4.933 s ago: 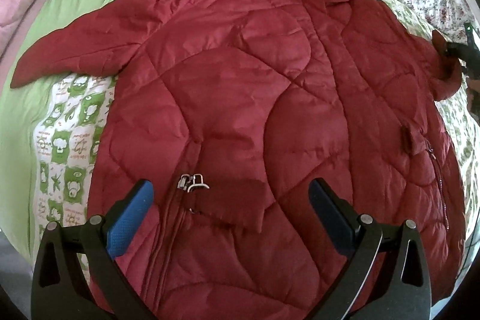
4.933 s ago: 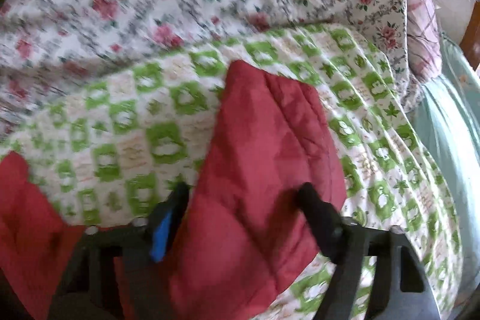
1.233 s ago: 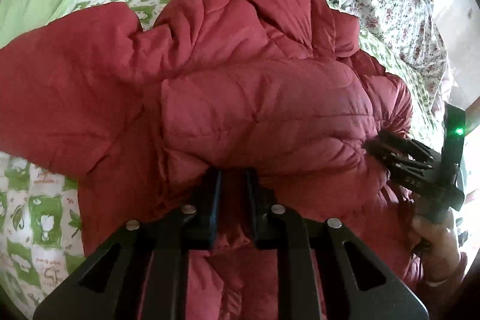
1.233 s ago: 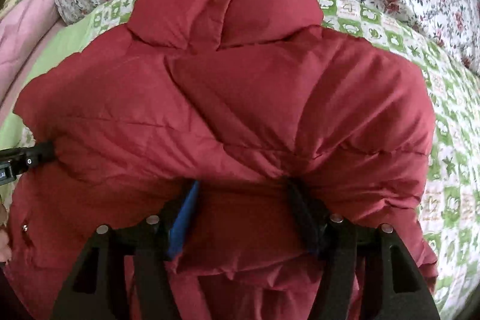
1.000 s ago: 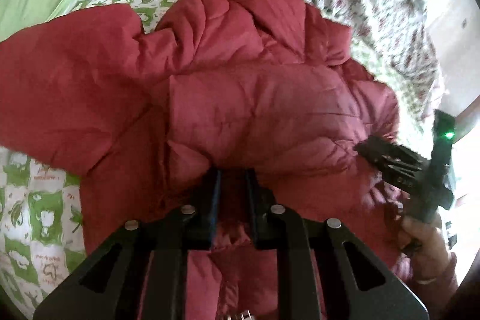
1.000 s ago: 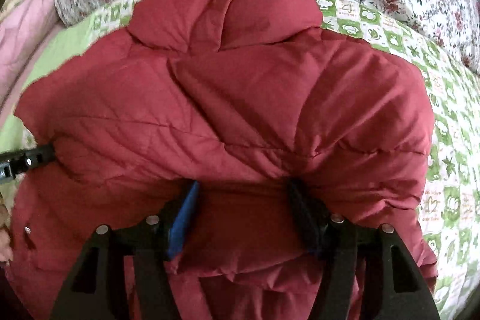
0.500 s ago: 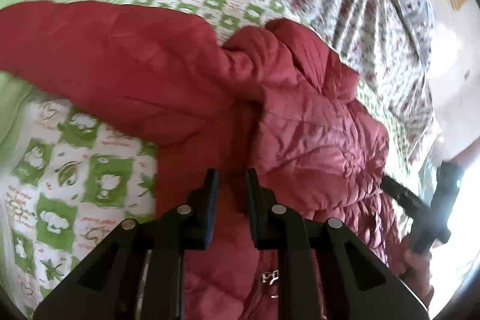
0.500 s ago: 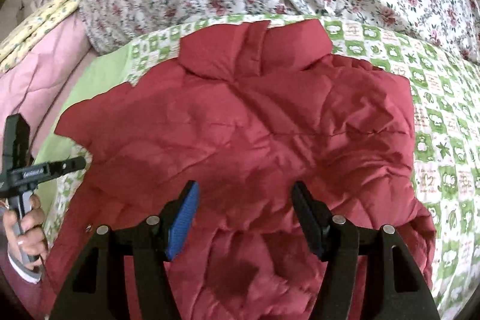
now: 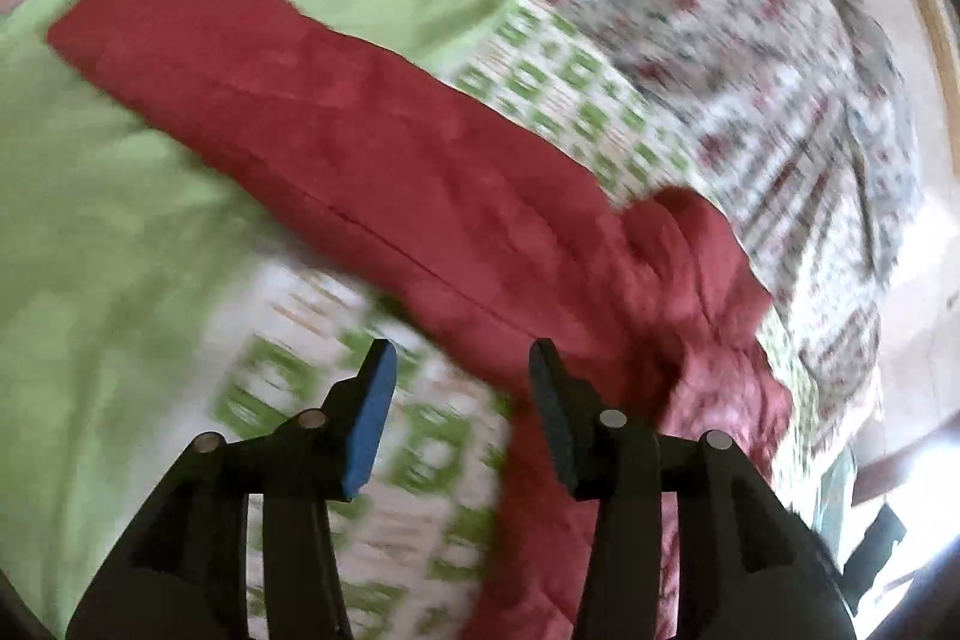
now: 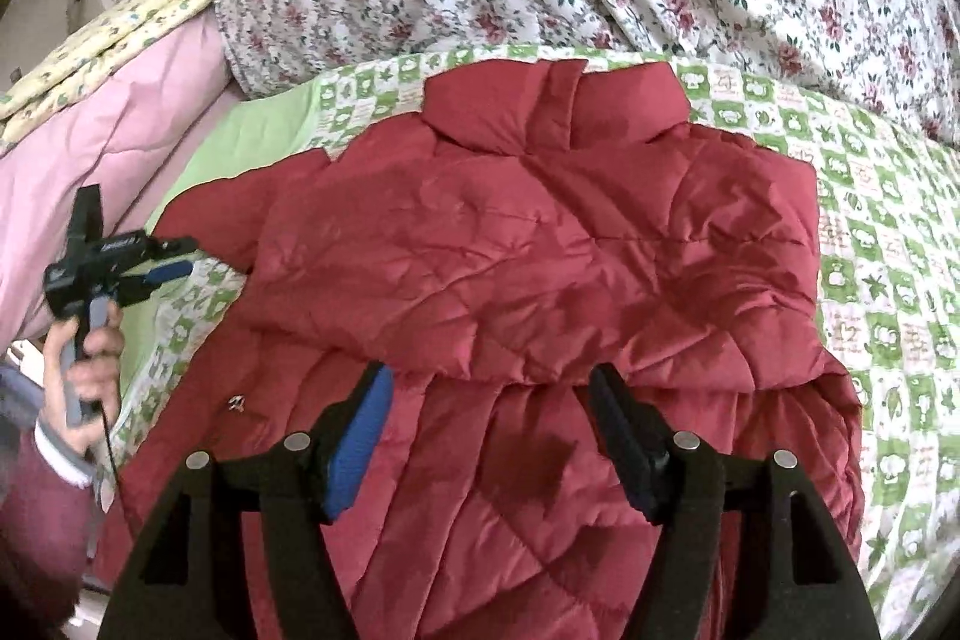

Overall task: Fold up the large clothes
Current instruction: 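Grasp the other coat sleeve with the left tool and lift it, then fold the held sleeve across the coat body with the left tool and release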

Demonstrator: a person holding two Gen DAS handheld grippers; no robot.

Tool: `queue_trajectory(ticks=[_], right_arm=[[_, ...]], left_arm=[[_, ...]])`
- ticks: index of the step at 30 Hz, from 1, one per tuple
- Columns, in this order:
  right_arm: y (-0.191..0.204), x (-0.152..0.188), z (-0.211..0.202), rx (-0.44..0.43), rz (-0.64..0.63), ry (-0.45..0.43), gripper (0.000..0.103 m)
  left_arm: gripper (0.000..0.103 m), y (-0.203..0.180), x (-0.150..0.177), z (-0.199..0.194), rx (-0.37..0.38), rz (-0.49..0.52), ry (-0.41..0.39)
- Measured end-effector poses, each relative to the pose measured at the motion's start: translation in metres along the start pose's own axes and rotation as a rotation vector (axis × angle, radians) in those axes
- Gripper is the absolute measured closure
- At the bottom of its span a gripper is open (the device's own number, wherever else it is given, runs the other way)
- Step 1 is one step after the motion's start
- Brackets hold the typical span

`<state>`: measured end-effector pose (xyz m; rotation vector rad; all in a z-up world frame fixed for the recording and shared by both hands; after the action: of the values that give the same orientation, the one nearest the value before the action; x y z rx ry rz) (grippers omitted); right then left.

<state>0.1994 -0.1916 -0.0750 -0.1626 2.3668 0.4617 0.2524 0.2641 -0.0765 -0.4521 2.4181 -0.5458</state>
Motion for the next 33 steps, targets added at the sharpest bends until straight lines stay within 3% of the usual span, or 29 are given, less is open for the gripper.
queue_trajectory(ticks=[2,10,13,21,22,24,26,29,33], right_arm=[[0.004,0.003,-0.005,0.001,-0.016,-0.001,0.032],[0.014,0.013,-0.021,-0.03,-0.035,-0.022,0.031],[0.015,0.016,-0.02,-0.038,-0.036,-0.015,0.031],[0.013,0.022,-0.014,-0.044,-0.022,0.016,0.031],[0.011,0.023,-0.014,-0.045,-0.018,0.018,0.031],[0.009,0.023,-0.012,-0.042,-0.011,0.022,0.031],[0.004,0.023,-0.012,-0.046,0.003,0.025,0.031],[-0.001,0.023,-0.011,-0.052,0.023,0.024,0.031],[-0.012,0.022,-0.01,-0.068,0.066,0.03,0.031]], left_arm=[[0.045,0.018,-0.011,-0.001,-0.045,-0.035,-0.016],[0.044,0.088,-0.051,0.005,-0.179,-0.136,-0.039],[0.038,0.109,-0.067,0.01,-0.175,-0.174,-0.038],[0.038,0.144,-0.096,0.02,-0.202,-0.255,-0.082],[0.04,0.144,-0.099,0.019,-0.21,-0.254,-0.089],[0.057,0.139,-0.102,0.018,-0.232,-0.24,-0.102],[0.086,0.135,-0.104,0.015,-0.218,-0.235,-0.114],[0.092,0.121,-0.104,0.004,-0.195,-0.213,-0.142],[0.093,0.081,-0.093,-0.018,-0.139,-0.095,-0.188]])
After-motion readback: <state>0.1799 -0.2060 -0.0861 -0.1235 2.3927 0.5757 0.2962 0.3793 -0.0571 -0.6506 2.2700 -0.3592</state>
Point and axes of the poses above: each gripper's, at about its wrist camera, not at the fingertips, and z roughly the way its jaws point, y to its left, x to its underside, the point moved 2 cm from there along z, roughly the way its jaws point, and after that the axes turned 6 degrees about z, right-handed, at the moved point
